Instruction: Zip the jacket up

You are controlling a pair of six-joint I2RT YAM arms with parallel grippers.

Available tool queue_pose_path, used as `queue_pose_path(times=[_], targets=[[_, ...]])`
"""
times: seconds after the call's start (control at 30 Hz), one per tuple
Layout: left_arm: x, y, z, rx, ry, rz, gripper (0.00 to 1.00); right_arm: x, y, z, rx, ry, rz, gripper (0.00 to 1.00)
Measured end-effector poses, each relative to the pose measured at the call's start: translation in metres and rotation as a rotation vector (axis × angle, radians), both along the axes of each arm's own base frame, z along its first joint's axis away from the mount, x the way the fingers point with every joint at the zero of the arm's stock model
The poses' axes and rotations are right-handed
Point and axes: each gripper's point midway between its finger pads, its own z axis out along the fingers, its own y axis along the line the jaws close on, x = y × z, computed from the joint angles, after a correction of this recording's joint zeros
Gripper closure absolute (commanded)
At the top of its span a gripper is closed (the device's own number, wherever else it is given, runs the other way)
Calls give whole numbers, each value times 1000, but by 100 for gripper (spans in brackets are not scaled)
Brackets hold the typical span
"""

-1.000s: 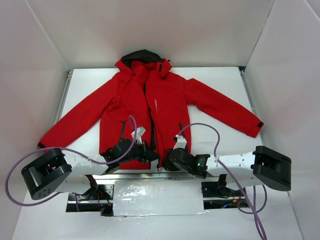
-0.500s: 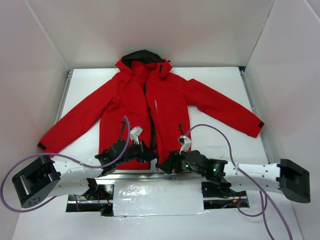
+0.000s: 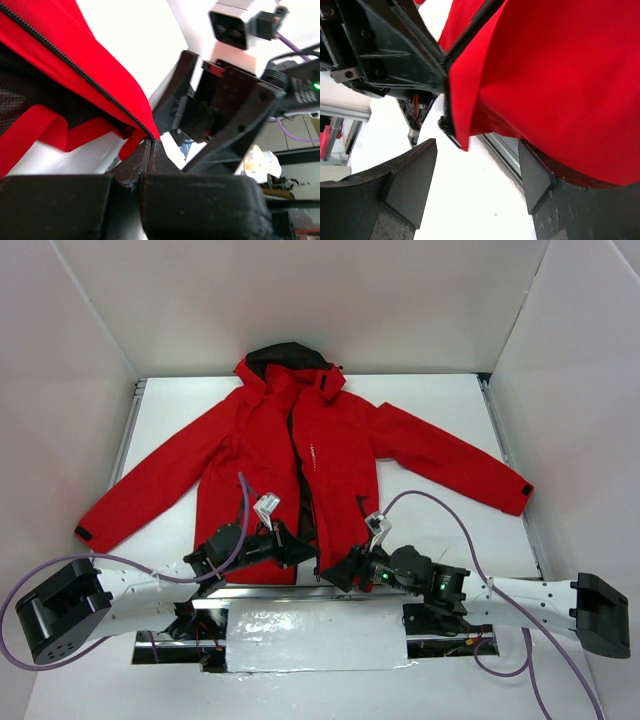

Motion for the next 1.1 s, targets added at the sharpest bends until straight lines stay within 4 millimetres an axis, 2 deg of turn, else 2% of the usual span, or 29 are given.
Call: queue_pose_path(times=[0.13,0.3,0.37,0.5,0.7,0.93,0.97,1.0,1.1], targets=[[-7,1,3,-32,-19,-32,100,3,-1,-1,12,-20,2,27],[-12,-1,13,-67,-46,-64,100,8,1,11,68,-64,22,30],[-14,-3,18,-84,-59,-77,100,7,4,16,90,-83,52,33],[-15,-5,24,-111,-78,-96,100,2,11,22,127,-104,122,52],[-15,-6,29,-130,-94,-100,100,-10,17,40,215,-148,213,67],[-14,-6,33,-143,-107,-87,100,-14,16,52,259,-178,238,71],[-13,-5,34,-143,-108,-83,100,-14,16,53,263,-181,239,73],[-13,-5,34,-144,-108,-79,100,-14,15,55,269,-186,239,82],[-12,-4,35,-144,-110,-72,100,-14,14,60,283,-197,235,83]])
